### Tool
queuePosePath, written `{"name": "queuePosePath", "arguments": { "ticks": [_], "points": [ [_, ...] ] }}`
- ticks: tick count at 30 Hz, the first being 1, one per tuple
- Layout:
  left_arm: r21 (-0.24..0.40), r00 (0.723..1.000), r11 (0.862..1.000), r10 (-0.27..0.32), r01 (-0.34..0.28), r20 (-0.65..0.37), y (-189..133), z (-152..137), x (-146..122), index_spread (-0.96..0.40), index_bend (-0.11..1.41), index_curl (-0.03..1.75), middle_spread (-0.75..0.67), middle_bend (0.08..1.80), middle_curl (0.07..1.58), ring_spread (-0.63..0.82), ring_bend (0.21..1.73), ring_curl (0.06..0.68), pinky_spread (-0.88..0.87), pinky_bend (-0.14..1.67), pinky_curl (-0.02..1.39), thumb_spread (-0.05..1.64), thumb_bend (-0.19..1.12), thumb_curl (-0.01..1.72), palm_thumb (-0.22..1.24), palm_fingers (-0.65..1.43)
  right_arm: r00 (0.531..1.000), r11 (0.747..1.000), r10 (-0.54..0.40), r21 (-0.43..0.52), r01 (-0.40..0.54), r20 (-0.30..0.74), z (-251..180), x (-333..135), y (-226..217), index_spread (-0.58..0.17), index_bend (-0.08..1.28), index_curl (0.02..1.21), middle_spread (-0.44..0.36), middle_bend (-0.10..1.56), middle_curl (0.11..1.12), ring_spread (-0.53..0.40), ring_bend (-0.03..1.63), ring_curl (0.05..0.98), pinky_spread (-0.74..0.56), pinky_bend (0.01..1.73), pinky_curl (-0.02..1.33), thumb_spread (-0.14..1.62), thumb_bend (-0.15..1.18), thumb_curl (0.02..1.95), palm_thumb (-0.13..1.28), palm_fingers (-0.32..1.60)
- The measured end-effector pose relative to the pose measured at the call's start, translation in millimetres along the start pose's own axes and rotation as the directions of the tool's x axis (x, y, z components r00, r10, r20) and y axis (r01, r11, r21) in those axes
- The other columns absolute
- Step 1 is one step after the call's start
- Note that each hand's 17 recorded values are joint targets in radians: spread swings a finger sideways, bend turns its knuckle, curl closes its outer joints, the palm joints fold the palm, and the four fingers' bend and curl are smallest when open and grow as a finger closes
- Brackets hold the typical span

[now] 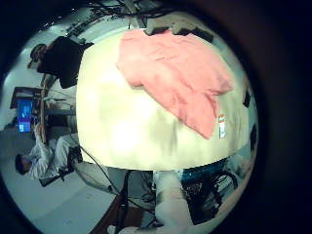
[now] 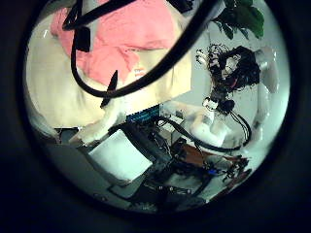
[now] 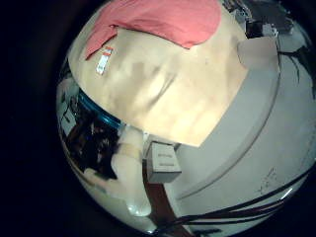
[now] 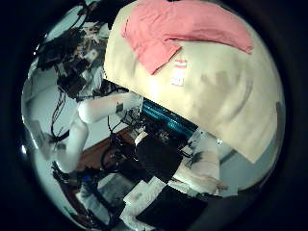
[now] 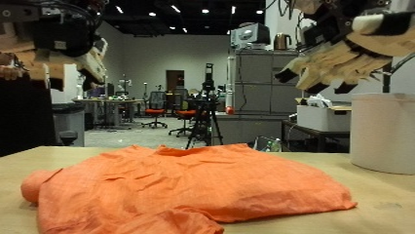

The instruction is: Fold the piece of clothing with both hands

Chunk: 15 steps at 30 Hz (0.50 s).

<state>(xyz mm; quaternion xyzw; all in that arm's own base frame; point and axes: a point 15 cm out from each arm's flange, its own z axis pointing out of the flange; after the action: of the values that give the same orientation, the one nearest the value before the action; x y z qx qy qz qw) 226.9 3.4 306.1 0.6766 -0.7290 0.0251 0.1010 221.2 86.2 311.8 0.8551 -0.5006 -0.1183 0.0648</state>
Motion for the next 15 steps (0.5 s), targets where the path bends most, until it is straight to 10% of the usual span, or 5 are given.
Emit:
{"name": "queuePosePath", "arguments": {
  "ticks": [15],
  "points": [
    [-0.006,1.000,1.000,0.008,-0.008,0.003,-2.3,3.6,1.5,-0.29,0.80,0.59,-0.01,0.45,0.40,0.36,0.34,0.207,0.38,0.17,0.14,1.03,-0.03,0.40,0.52,0.39,1.000,1.000,-0.002,0.003,0.002,0.003,-0.7,-0.4,0.9,-0.320,0.17,0.31,0.058,0.23,0.37,0.150,0.42,0.235,0.35,0.20,0.26,1.20,-0.02,0.22,0.30,0.41]
  ]
}}
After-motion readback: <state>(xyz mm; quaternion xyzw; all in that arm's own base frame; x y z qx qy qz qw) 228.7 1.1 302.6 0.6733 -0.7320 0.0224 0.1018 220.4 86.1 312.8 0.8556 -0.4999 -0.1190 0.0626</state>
